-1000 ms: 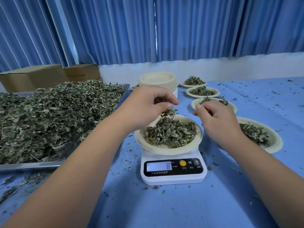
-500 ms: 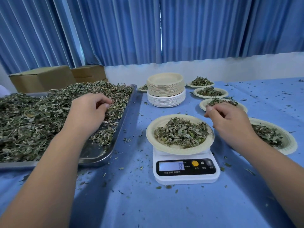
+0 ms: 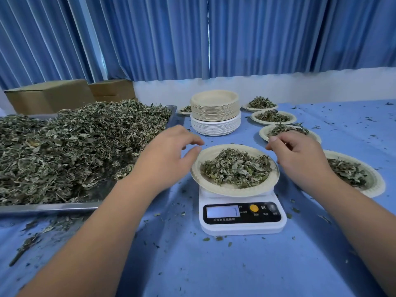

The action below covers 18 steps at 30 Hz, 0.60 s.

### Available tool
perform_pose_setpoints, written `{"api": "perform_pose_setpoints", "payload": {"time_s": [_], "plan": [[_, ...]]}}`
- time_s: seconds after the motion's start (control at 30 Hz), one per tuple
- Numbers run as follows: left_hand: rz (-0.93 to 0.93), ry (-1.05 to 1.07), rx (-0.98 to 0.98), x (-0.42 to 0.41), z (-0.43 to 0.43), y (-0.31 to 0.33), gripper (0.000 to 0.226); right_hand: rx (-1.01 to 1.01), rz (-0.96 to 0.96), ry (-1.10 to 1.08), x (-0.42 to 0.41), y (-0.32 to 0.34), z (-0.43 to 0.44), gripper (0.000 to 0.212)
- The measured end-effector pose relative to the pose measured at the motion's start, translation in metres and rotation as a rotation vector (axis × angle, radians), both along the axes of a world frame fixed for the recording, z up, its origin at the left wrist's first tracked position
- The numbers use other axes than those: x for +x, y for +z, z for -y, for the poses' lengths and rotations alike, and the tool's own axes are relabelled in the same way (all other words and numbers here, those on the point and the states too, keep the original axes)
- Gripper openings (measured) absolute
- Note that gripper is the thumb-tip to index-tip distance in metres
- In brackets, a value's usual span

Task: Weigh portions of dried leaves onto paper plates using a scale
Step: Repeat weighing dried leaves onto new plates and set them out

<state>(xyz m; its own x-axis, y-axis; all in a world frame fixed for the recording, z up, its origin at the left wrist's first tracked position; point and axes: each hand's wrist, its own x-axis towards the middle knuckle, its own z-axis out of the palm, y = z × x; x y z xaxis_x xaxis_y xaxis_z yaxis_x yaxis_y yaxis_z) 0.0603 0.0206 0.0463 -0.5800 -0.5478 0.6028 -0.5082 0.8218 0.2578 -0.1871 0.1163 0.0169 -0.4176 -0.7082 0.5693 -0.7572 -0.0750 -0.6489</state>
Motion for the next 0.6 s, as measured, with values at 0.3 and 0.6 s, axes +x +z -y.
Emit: {"api": "perform_pose_setpoints", "payload": {"time_s": [0.3,0.6], "plan": [[0.026,0.169,0.111,-0.012,-0.010,-0.005,0.036,0.001,0.047,-0.029,-0.002,0.004,-0.003,0.025],[0.073,0.413,0.456,-0.011,-0.003,-0.006,0.053,0.200,-0.016,-0.099,-0.006,0.008,-0.007,0.042]]}}
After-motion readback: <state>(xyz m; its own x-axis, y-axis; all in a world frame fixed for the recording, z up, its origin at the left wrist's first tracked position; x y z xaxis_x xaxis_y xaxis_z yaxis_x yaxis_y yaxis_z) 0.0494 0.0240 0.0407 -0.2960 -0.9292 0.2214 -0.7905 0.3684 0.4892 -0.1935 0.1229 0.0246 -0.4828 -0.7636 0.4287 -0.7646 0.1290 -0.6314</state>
